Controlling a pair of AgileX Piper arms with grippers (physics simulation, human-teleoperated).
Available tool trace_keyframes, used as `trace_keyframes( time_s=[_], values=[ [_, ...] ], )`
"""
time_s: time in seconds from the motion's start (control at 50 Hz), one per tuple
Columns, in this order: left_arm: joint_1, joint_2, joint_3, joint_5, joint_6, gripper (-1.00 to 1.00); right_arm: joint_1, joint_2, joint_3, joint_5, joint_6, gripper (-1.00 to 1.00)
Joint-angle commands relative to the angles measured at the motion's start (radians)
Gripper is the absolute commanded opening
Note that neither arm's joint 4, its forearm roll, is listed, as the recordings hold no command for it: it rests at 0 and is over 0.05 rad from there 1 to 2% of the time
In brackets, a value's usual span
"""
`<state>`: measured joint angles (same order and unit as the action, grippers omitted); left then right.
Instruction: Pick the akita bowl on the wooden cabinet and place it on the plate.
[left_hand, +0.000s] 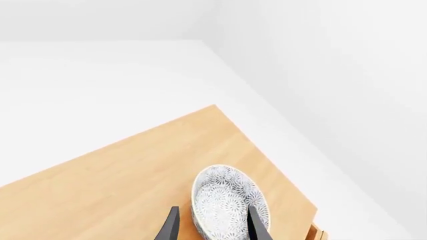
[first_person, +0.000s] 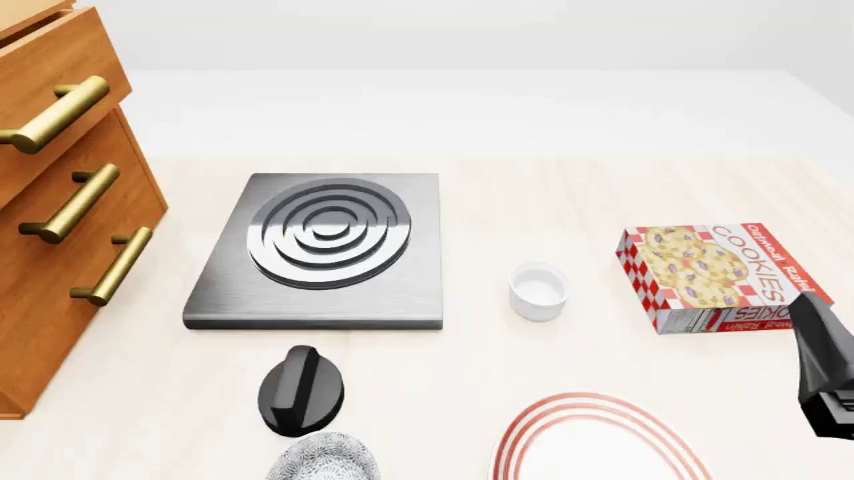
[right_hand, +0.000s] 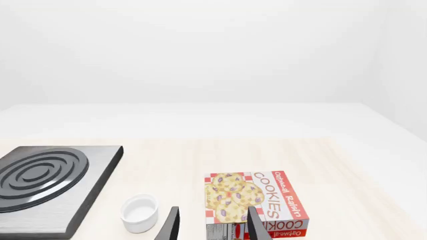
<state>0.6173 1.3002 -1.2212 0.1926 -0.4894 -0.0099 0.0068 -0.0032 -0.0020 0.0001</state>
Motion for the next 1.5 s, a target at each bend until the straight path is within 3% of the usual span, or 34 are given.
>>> trace_keyframes(
  time_s=[0.02, 0.7, 0.74, 0.76, 0.86, 0.96, 1.02, 1.5],
  values=[
    [-0.002, 0.017, 0.006, -0.014, -0.001, 1.0, 0.0, 0.0, 0.0, 0.0, 0.0, 1.0],
    [-0.012, 0.055, 0.018, -0.045, 0.007, 1.0, 0.0, 0.0, -0.001, 0.001, 0.0, 1.0],
    [-0.01, 0.05, 0.015, -0.05, 0.042, 1.0, 0.0, 0.0, 0.0, 0.001, 0.0, 1.0],
    [0.027, 0.047, 0.008, -0.054, 0.064, -1.0, 0.0, 0.0, 0.0, 0.001, 0.0, 1.0],
    [0.023, 0.032, 0.015, -0.071, 0.057, -1.0, 0.0, 0.0, 0.0, 0.0, 0.0, 1.0],
    [-0.019, -0.047, 0.072, -0.132, -0.01, -1.0, 0.0, 0.0, 0.0, 0.0, 0.0, 1.0],
    [-0.015, -0.054, 0.055, -0.11, 0.008, -1.0, 0.0, 0.0, 0.0, 0.0, 0.001, 1.0],
    [-0.048, -0.156, 0.008, -0.017, -0.053, -1.0, 0.0, 0.001, -0.001, 0.0, 0.0, 1.0]
  ],
)
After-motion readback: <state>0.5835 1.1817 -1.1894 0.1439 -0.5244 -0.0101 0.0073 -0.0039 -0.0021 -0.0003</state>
